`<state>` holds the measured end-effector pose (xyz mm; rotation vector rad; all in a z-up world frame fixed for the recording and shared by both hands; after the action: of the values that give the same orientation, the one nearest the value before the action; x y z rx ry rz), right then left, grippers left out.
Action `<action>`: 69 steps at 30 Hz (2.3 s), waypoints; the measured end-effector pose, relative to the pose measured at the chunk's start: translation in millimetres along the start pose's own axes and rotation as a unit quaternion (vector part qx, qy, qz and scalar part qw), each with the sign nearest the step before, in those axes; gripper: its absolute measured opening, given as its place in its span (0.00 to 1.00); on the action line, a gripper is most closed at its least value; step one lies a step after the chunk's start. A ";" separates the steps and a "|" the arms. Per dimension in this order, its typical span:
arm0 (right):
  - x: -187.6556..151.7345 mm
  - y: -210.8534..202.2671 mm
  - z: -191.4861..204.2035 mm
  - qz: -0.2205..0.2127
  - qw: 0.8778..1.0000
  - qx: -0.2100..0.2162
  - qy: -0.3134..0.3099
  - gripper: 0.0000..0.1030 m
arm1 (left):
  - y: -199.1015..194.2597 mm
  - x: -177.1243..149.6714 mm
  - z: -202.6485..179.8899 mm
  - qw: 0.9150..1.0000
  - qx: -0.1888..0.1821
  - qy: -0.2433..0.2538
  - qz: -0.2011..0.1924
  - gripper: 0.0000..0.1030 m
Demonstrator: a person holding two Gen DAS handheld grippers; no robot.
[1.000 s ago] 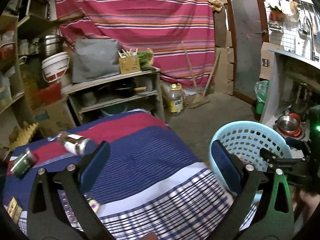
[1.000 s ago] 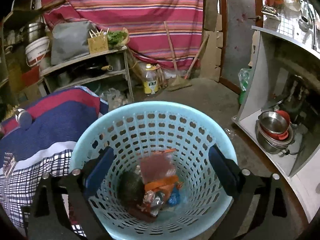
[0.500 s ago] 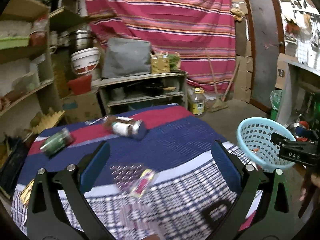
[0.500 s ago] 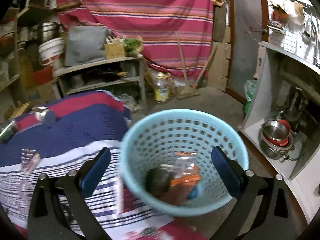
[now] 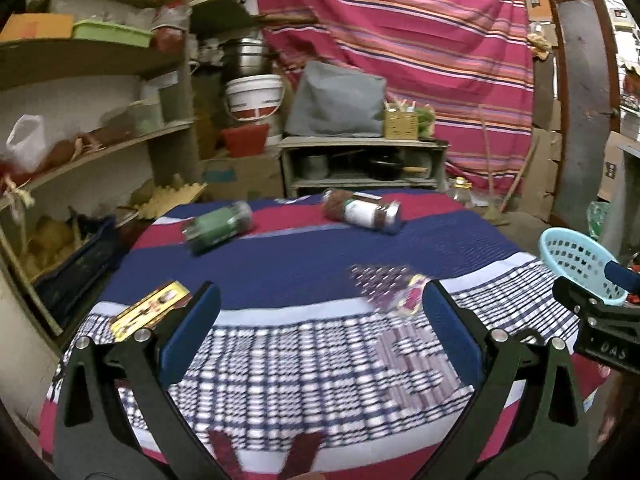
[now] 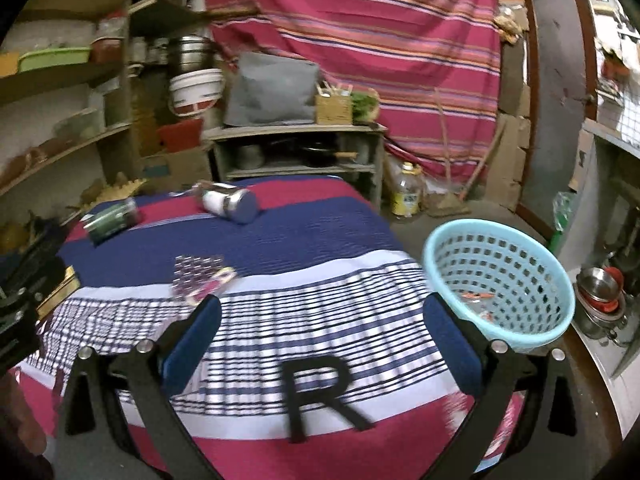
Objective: Collect trash
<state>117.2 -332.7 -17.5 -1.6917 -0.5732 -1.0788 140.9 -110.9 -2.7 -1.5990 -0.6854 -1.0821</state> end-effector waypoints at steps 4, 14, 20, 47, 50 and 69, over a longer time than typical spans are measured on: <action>-7.9 -10.1 17.9 -0.014 1.000 0.001 -0.016 0.95 | -7.9 -13.6 11.4 1.000 0.013 0.004 -0.002 0.95; -14.6 -24.7 39.0 -0.047 0.998 0.005 -0.033 0.95 | -10.2 -21.7 29.6 1.000 0.009 -0.025 -0.013 0.95; -14.1 -23.9 41.8 -0.050 0.998 0.013 -0.030 0.95 | -7.7 -21.9 29.5 1.000 0.011 -0.017 -0.013 0.95; -12.9 -20.2 41.6 -0.051 0.998 0.019 -0.024 0.95 | -11.8 -19.4 20.4 1.000 -0.007 -0.010 -0.025 0.95; -12.9 -21.6 42.5 -0.052 0.998 0.020 -0.025 0.95 | -11.0 -19.2 19.4 1.000 -0.009 -0.008 -0.026 0.95; -12.6 -26.1 48.5 -0.056 0.998 0.019 -0.035 0.95 | -9.3 -19.6 17.2 0.999 -0.013 -0.008 -0.028 0.95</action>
<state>109.4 -276.8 -20.1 -1.6850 -0.7367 -1.0844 129.8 -90.1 -17.2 -1.6218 -0.7331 -1.1238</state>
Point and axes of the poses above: each gripper's, at about its wrist camera, not at the fingertips, and y roughly the way its jaws point, z to its left, x to its top, the point moved 9 cm from there along y, roughly the way its jaws point, and after that the axes turned 15 degrees about -x, right-handed, at the moved point
